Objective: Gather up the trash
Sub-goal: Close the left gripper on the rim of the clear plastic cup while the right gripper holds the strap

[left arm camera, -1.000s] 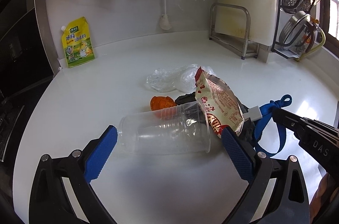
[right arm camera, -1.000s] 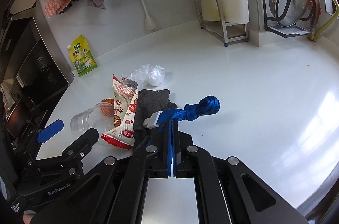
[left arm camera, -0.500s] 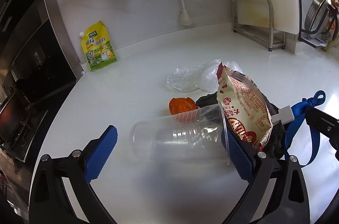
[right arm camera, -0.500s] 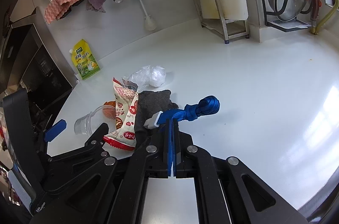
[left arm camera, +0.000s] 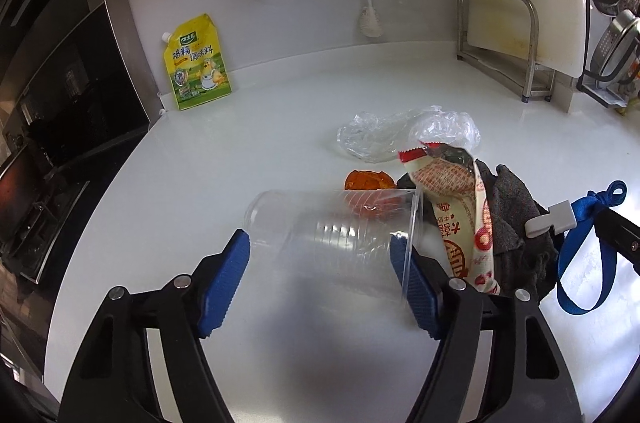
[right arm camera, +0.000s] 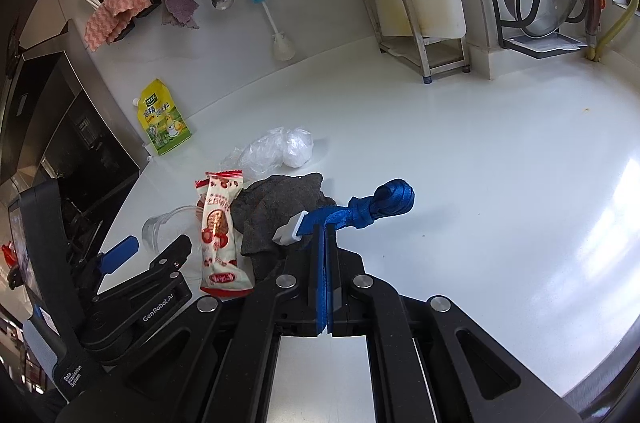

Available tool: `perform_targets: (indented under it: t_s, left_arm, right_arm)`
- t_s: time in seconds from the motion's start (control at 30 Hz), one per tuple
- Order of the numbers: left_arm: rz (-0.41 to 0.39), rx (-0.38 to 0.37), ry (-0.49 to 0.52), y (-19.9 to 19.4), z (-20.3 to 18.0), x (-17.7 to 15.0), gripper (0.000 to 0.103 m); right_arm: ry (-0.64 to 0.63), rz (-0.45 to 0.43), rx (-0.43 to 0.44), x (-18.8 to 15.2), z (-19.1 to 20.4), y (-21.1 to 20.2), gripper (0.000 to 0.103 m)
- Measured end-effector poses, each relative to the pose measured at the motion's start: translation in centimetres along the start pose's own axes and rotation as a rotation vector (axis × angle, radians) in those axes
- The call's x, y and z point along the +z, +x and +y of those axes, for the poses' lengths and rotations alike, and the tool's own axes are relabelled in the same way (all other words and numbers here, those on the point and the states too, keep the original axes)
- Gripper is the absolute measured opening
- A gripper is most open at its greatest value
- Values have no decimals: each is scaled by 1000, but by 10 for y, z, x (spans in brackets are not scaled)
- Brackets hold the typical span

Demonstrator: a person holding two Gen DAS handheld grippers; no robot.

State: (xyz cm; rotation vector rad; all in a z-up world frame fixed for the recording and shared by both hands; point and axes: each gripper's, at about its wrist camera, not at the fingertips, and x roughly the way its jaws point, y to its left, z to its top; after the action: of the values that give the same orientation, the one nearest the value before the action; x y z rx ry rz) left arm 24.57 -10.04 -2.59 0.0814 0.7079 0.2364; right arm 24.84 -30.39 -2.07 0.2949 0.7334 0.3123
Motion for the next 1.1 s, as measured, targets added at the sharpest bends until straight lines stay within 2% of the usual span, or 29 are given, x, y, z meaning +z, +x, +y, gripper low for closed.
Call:
perform_targets:
  t_s: [0.03, 0.13, 0.2, 0.3, 0.5, 0.7, 0.9, 1.1]
  left_arm:
    - [-2, -2, -3, -1, 2, -1, 66]
    - [1, -25, -8, 0, 8, -3, 51]
    - [18, -56, -22, 3, 14, -4, 33]
    - [16, -92, -41, 2, 23, -6, 17]
    - [-19, -134, -10, -9, 35, -8, 9]
    - [-43, -185, 9, -21, 48, -11, 8]
    - [-48, -244, 10, -31, 62, -20, 7]
    - [-63, -300, 25, -46, 74, -24, 6]
  right_arm:
    - [0, 0, -1, 0, 0, 0, 1]
    - [-2, 0, -1, 0, 0, 0, 1]
    - [-4, -1, -2, 0, 0, -1, 1]
    - [-11, -5, -5, 0, 1, -1, 1]
    - [-37, -22, -25, -1, 6, -4, 1]
    - [-107, -71, -35, -4, 24, -13, 1]
    - [-162, -82, -62, -13, 45, -18, 1]
    - [-112, -96, -74, -27, 47, -30, 1]
